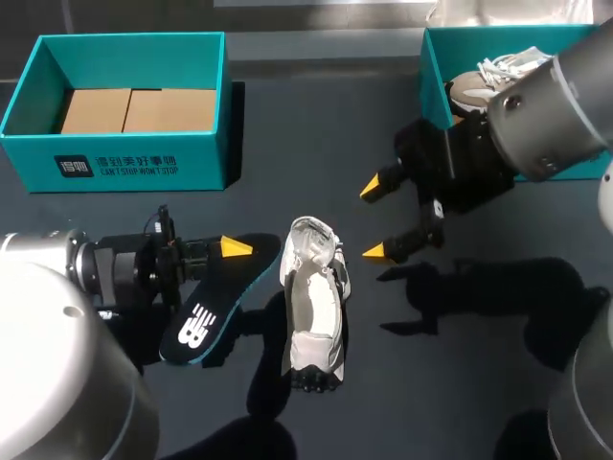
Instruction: Take the shoe out of the shoebox, open the shoe tongue, remove and reinsert the insole, then place the shoe into the shoebox
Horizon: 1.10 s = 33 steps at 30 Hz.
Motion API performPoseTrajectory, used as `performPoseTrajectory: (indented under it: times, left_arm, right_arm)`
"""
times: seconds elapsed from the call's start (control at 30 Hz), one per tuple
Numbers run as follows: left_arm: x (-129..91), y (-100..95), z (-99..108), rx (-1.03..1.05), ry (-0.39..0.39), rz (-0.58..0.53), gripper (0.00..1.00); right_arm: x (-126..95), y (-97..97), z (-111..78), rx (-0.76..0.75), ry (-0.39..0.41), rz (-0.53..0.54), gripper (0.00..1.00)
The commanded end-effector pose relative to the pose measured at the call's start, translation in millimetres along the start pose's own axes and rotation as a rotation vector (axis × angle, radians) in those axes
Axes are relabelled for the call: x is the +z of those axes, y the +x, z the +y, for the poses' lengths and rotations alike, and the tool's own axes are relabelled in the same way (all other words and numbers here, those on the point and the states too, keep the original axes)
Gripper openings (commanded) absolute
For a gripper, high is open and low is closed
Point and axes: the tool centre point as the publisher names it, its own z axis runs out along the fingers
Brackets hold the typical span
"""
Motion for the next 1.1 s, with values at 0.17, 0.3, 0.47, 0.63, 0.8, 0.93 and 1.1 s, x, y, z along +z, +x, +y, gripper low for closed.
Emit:
performPoseTrajectory:
  times: [0.17, 0.3, 0.47, 0.63, 0.8, 0.93, 1.1]
  left_arm:
    - [17.3, 32.4, 5.6, -0.030, -0.012, 0.049, 0.00]
    - [27.1, 45.6, 1.8, -0.054, 0.011, 0.023, 0.00]
    - [29.0, 63.1, 1.4, -0.078, 0.008, 0.042, 0.00]
    - [29.7, 76.6, 1.9, -0.102, 0.002, 0.059, 0.00]
    - [28.2, 82.7, 3.9, -0.117, 0.000, 0.061, 0.00]
    - [29.9, 87.2, 4.9, -0.125, -0.014, 0.071, 0.00]
    - [30.3, 87.4, 4.5, -0.122, -0.020, 0.075, 0.00]
  right_arm:
    - [27.0, 1.6, -27.8, -0.010, -0.044, -0.083, 1.00]
    - [46.5, 4.9, -43.3, -0.030, -0.081, -0.107, 1.00]
    - [62.8, 7.1, -63.0, -0.033, -0.091, -0.095, 1.00]
    - [76.1, 7.9, -71.1, -0.049, -0.052, -0.063, 1.00]
    - [88.0, 9.9, -76.2, -0.108, -0.031, -0.014, 1.00]
    - [91.2, 10.4, -74.6, -0.096, 0.006, 0.002, 1.00]
    - [91.2, 10.4, -74.6, -0.096, 0.006, 0.002, 1.00]
